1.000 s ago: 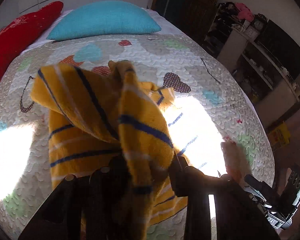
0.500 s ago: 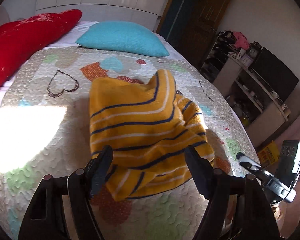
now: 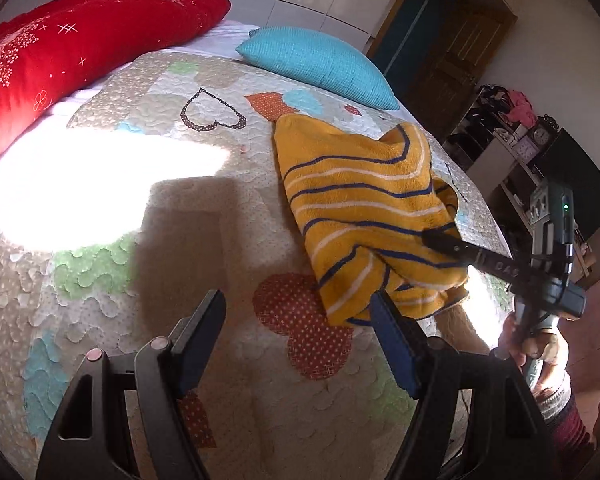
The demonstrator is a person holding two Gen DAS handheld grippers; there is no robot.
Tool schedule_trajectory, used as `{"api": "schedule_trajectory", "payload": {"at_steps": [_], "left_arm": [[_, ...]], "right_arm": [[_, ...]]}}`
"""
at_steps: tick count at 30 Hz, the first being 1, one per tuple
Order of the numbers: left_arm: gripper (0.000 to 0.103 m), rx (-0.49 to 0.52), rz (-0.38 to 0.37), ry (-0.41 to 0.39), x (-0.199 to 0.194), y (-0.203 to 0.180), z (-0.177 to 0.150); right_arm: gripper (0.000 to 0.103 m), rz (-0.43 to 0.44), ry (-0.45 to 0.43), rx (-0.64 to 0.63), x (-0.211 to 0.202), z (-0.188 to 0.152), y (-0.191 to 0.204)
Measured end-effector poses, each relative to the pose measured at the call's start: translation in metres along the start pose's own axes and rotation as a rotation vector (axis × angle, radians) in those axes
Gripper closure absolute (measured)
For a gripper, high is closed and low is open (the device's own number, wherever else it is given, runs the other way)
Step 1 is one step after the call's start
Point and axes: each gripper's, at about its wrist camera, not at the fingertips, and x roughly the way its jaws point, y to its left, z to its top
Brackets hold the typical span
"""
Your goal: Fold small clothes
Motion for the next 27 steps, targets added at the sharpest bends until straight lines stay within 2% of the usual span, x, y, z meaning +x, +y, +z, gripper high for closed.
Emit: {"api": "schedule_trajectory", "payload": {"at_steps": [2,4,6,9,12,14,15,16,18,21,23,24,25,26,27], "left_arm": [[0.03,0.011,0.002,-0.011,0.0,0.0,0.002],[0.03,0.01,-0.011,-0.005,0.006,-0.002,0.005],[0.03,-0.002,-0.029,0.013,0.019,-0.007,0.01],[0.03,0.009,-0.061,0.035,0.037,-0.026,0.016],[0.03,0.042,-0.094,0.03,0.055,-0.05,0.026],[0.03,0.061,-0.087,0.06,0.076,-0.061,0.033],[0.03,0.07,-0.056,0.092,0.089,-0.066,0.034],[0.03,0.078,-0.033,0.122,0.101,-0.07,0.032],[0.03,0.088,-0.013,0.16,0.117,-0.074,0.026],[0.03,0.108,0.0,0.15,0.122,-0.081,0.018],[0.03,0.112,0.01,0.14,0.12,-0.082,0.017],[0.03,0.11,0.011,0.138,0.12,-0.082,0.017],[0.03,0.106,0.011,0.138,0.119,-0.082,0.017],[0.03,0.103,0.012,0.139,0.12,-0.082,0.018],[0.03,0.104,0.015,0.14,0.119,-0.082,0.018]], "right_arm": [[0.089,0.045,-0.092,0.081,-0.033,-0.001,-0.019],[0.09,0.025,-0.138,0.138,-0.053,-0.01,-0.036],[0.09,0.001,-0.12,0.183,-0.053,-0.026,-0.053],[0.089,-0.023,-0.044,0.217,-0.036,-0.048,-0.07],[0.086,-0.011,-0.038,0.22,-0.034,-0.05,-0.073],[0.079,-0.022,-0.034,0.196,-0.036,-0.044,-0.071],[0.073,-0.034,-0.037,0.183,-0.04,-0.041,-0.069],[0.071,-0.042,-0.055,0.173,-0.046,-0.037,-0.068],[0.069,-0.036,-0.133,0.174,-0.067,-0.028,-0.068],[0.058,-0.038,-0.211,0.174,-0.085,-0.002,-0.067],[0.049,-0.049,-0.208,0.167,-0.079,0.018,-0.067],[0.033,-0.048,-0.193,0.161,-0.07,0.028,-0.066],[0.023,-0.045,-0.157,0.155,-0.055,0.038,-0.066],[0.023,-0.046,-0.113,0.16,-0.038,0.047,-0.067],[0.028,-0.043,-0.08,0.182,-0.022,0.055,-0.071]]}}
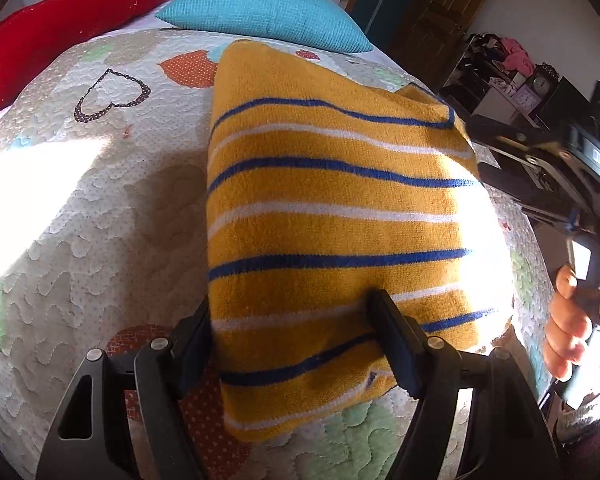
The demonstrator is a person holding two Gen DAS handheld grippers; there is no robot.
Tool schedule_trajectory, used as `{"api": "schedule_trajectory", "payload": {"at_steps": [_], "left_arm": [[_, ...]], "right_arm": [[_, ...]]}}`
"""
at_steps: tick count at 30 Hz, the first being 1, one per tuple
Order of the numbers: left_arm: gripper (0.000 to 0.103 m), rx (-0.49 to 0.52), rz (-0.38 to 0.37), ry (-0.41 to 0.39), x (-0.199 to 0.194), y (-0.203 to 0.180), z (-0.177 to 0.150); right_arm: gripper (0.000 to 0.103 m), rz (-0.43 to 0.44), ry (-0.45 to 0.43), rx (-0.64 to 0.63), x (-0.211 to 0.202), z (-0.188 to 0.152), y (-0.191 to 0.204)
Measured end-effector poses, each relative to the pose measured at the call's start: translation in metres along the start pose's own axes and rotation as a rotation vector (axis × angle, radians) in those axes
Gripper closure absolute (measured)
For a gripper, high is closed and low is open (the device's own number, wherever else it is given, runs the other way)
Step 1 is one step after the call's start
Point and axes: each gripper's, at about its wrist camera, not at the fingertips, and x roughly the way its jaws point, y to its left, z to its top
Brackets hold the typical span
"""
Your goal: Fold small clothes
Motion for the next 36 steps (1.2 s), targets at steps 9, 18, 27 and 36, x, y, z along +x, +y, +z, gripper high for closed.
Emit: {"api": "schedule_trajectory", "payload": {"at_steps": [9,18,27,36], "left_arm": [[0.03,0.026,0.027,0.002,0.004,-0.003,0.001],[0.03,0.093,-0.031,-0.054,-0.056,-0.005,-0.004],[0.03,-0.011,0.016,-0.094,-0.054,0.011,0.009],[0.023,-0.052,-0.032,-0.108,-0.052,0.036,0.01]], "right_arm": [[0.092,-0.213,-0.056,-0.08,0.028,0.021,0.002],[0.09,-0.192,-0.151,0.041,-0.023,0.014,-0.034],[0.089,0.103,0.073,0.006,0.044,0.008,0.002],[0.049,-0.105,-0.026,0.033,0.02,0.008,-0.025]]}}
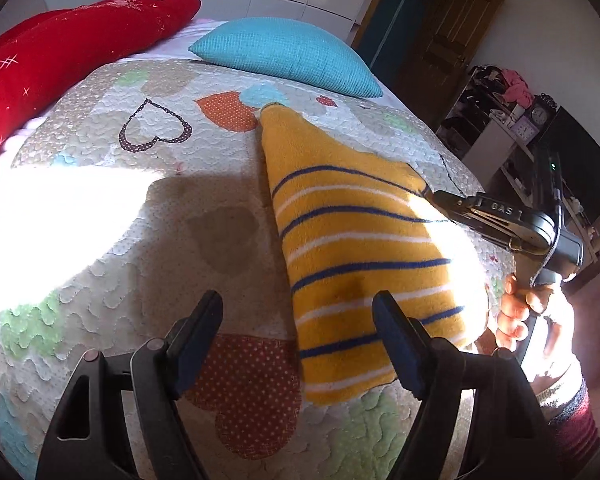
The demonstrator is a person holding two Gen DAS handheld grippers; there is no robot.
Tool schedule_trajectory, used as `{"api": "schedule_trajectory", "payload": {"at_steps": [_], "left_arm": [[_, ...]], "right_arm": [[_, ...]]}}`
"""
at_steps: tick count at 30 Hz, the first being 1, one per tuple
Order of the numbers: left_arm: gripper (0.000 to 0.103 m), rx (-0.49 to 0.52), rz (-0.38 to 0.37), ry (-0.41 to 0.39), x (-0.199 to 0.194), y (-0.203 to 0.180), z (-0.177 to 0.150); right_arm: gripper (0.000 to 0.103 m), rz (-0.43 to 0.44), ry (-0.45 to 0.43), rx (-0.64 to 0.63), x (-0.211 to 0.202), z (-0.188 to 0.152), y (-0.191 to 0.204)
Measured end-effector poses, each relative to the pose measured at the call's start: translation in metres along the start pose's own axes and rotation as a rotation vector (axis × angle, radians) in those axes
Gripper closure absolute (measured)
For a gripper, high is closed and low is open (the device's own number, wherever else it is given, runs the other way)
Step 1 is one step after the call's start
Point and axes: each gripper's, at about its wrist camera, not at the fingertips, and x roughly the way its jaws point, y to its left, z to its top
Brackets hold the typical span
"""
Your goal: Fold small clothes
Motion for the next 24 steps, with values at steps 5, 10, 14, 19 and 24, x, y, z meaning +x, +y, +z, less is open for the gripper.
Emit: {"api": "schedule_trajectory", "payload": {"at_steps": [5,10,14,19,24], "left_arm": [[0.011,-0.07,-0.133,0.013,0.033,0.018,0.017],[0.011,-0.122,-0.224,0.171,0.088,0.011,0.015],[0.045,-0.014,-0.202,0.136,0.058,-0.015,0.03],[0.039,0.049,-0.134,0.11,0.04,-0.033,0.039],[0.013,0.062,0.048,0.124,0.066,-0.025,0.001]], "right_arm": [[0.027,0.116,0.013,0.033,-0.01,-0.006,-0.013],[0.047,0.303,0.167,0.173,0.047,-0.024,-0.021],[0.059,0.457,0.135,0.277,0.038,-0.025,-0.027],[0.055,0.404,0.054,0.224,0.014,-0.026,-0.028],[0.039,0.201,0.074,0.182,0.02,-0.037,-0.037]]}}
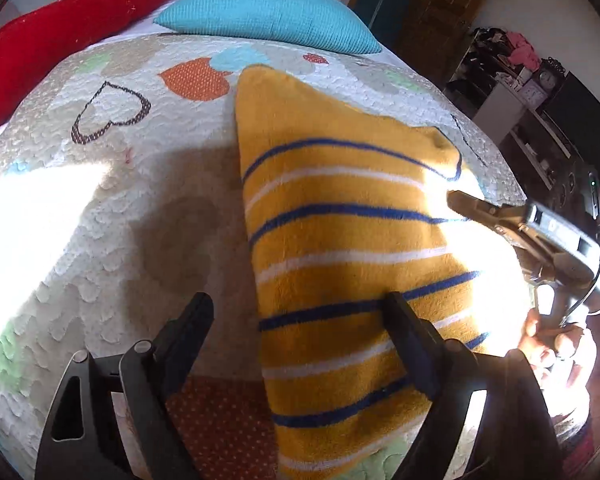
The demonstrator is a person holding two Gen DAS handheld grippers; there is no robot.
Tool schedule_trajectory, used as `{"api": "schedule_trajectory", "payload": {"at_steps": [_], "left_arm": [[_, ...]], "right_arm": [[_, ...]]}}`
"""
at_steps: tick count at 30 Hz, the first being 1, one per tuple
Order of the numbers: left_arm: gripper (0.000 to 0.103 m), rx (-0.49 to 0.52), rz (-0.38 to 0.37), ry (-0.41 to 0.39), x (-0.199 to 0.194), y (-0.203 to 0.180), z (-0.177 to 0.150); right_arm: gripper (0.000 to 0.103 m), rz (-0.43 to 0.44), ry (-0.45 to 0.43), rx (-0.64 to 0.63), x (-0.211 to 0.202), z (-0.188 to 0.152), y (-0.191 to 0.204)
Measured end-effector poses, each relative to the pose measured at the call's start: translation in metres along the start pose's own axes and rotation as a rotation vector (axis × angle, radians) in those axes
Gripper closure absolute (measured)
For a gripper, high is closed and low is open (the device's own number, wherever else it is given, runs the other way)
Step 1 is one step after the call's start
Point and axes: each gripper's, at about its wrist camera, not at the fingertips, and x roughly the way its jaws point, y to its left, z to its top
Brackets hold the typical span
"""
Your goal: Fold small clothes
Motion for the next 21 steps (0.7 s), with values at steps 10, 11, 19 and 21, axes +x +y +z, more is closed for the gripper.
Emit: {"api": "schedule_trajectory", "payload": {"at_steps": [10,11,19,21], "left_arm": [[0.013,0.001,0.078,-0.212,-0.085,0.009,-0.043],[0.013,-0.002,0.101,-0.239,-0.095,0.009,-0.047],[0.009,0.027,0.291,-0.455,-0.168,0.011,-0.074],[0.002,0.034,0.332,-0.531,-0.182,0.008,-0.083]], "right_arm": [[0.04,0.02,-0.165,-0.286,-0.071,-0.017,0.097],[0.04,0.013,-0.138,-0.304,-0.063,-0.023,0.099],[0.047,-0.315,-0.083,-0.387,-0.037,-0.07,0.081],[0.047,-0.307,-0.135,-0.447,-0.052,-0.081,0.098]]}}
